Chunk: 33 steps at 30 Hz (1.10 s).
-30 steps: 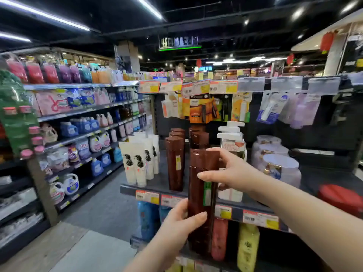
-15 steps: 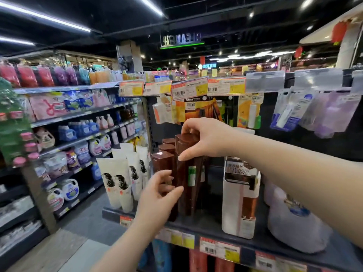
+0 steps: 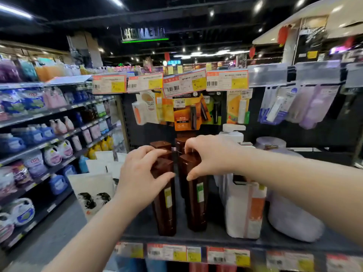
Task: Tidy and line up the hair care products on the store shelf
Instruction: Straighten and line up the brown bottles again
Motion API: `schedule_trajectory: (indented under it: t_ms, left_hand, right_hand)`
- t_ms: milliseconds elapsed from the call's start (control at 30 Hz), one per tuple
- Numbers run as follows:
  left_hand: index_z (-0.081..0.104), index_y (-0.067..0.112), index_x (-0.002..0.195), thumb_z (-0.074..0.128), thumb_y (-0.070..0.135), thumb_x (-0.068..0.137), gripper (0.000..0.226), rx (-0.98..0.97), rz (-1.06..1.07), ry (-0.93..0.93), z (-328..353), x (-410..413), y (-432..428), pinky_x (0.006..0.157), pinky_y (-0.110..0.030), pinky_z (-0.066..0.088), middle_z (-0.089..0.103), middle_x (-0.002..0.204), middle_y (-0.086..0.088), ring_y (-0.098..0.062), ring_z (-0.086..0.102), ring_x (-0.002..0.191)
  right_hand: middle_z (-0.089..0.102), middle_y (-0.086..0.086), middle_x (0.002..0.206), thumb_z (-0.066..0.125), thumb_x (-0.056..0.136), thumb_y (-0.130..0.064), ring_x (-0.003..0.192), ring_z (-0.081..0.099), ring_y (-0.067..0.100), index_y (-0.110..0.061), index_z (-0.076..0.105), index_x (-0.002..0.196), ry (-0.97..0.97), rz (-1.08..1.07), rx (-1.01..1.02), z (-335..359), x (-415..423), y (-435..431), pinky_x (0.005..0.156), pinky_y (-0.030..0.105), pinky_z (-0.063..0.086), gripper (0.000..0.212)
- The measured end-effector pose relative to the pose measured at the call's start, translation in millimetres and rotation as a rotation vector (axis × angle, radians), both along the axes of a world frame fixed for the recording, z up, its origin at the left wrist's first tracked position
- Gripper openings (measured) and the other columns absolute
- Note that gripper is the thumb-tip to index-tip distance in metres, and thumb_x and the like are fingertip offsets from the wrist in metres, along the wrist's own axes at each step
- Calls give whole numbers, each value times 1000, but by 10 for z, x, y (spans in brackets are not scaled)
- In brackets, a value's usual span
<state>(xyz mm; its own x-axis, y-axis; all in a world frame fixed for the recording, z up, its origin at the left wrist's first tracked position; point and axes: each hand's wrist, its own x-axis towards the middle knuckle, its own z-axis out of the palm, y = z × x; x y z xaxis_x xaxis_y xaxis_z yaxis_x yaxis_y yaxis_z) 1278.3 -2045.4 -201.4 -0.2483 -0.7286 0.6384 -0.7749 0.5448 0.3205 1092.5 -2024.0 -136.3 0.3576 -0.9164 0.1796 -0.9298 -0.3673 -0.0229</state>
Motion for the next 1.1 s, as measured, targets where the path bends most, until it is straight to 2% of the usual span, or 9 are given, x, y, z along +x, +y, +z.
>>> schedule_trajectory:
  t_ms: [100,300,400,600,767,867,967,1033,1100]
  left_hand:
    - [62,23,117,62,51,62,62,79,-79,-9,-46,-4,-61,98,-25,28,53,117,4,-21,45,115]
    - [60,23,121,74,41,66,59,16,-126,4,-97,41,-126,94,-28,31,40,108,9,-17,41,107]
    - [57,25,124,74,39,70,59,39,-180,4,-110,21,-117,99,-30,35,39,109,11,-17,41,112]
    - [51,28,127,73,26,75,57,125,-277,79,-113,9,-123,100,-24,36,35,114,16,-4,39,112]
    - [51,31,127,73,27,75,56,134,-267,92,-110,22,-111,97,-23,38,36,112,18,-2,37,111]
    - [50,34,127,73,29,75,58,137,-265,97,-116,33,-100,96,-23,38,33,106,26,-1,37,111]
    - [49,35,128,74,33,74,60,137,-259,93,-116,42,-91,99,-28,40,34,110,20,-4,37,113]
    - [48,34,129,74,36,72,63,120,-247,94,-100,38,-86,100,-28,38,35,114,17,-7,37,116]
    - [49,32,129,76,35,71,63,98,-233,95,-80,22,-79,99,-24,33,36,114,16,-8,35,117]
  right_hand:
    - [55,-3,117,71,72,-52,98,49,13,-23,46,122,-16,-41,36,-48,29,-34,75,24,41,62]
    - [53,-6,113,72,71,-51,95,45,10,-24,47,122,-19,-69,96,-21,92,-86,76,24,41,63]
    - [46,-11,105,73,71,-50,95,44,9,-25,47,124,-20,-85,113,1,94,-89,76,23,40,63]
    - [45,-12,103,73,71,-50,94,46,9,-27,46,123,-29,-87,167,18,84,-51,74,21,39,63]
    - [47,-12,105,73,71,-49,93,47,8,-29,45,124,-19,-63,198,44,74,-30,75,20,40,64]
    - [52,-11,113,68,74,-55,96,48,7,-31,44,129,1,-47,220,112,95,-1,76,19,41,65]
    - [57,-13,106,58,80,-57,96,56,6,-29,53,121,-61,-59,203,284,59,-23,77,17,46,50]
    - [60,-11,100,58,83,-51,93,60,8,-25,60,112,-128,-82,123,409,-22,-118,78,20,48,39]
    - [58,-8,103,62,84,-45,96,56,11,-24,61,112,-79,-124,58,457,-102,-256,78,22,43,35]
